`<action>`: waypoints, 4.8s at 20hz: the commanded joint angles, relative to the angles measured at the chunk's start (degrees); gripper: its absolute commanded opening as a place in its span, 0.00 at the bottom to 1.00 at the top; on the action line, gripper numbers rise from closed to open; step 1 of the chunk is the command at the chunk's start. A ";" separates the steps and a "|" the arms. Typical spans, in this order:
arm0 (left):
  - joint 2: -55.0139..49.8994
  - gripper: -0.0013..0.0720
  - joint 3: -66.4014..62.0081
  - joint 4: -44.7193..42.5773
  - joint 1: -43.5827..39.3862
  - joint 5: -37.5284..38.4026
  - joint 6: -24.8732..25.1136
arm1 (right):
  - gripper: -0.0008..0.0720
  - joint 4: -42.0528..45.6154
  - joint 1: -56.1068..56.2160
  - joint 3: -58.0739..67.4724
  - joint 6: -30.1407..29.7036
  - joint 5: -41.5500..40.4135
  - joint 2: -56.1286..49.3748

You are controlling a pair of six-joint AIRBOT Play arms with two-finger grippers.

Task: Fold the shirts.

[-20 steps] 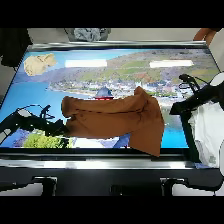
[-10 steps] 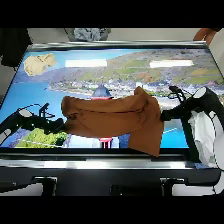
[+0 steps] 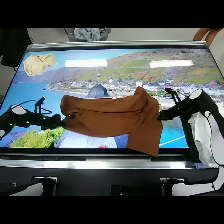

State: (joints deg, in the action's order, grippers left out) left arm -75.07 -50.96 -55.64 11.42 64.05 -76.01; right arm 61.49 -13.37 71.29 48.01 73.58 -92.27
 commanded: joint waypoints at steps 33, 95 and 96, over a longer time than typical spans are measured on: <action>-7.10 0.05 -29.62 -20.02 0.26 3.26 -1.75 | 0.08 16.28 10.12 28.81 7.63 7.13 -0.09; 4.11 0.05 17.05 -11.21 6.95 4.90 -1.90 | 0.79 16.06 -1.14 -27.74 5.27 10.58 26.88; 4.11 0.05 17.05 -11.23 6.95 4.92 -1.70 | 0.79 11.93 -1.14 -30.84 4.85 8.74 27.67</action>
State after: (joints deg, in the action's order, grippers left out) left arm -71.00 -34.02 -66.13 18.61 72.23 -77.56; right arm 80.66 -14.55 50.76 54.37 86.96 -68.23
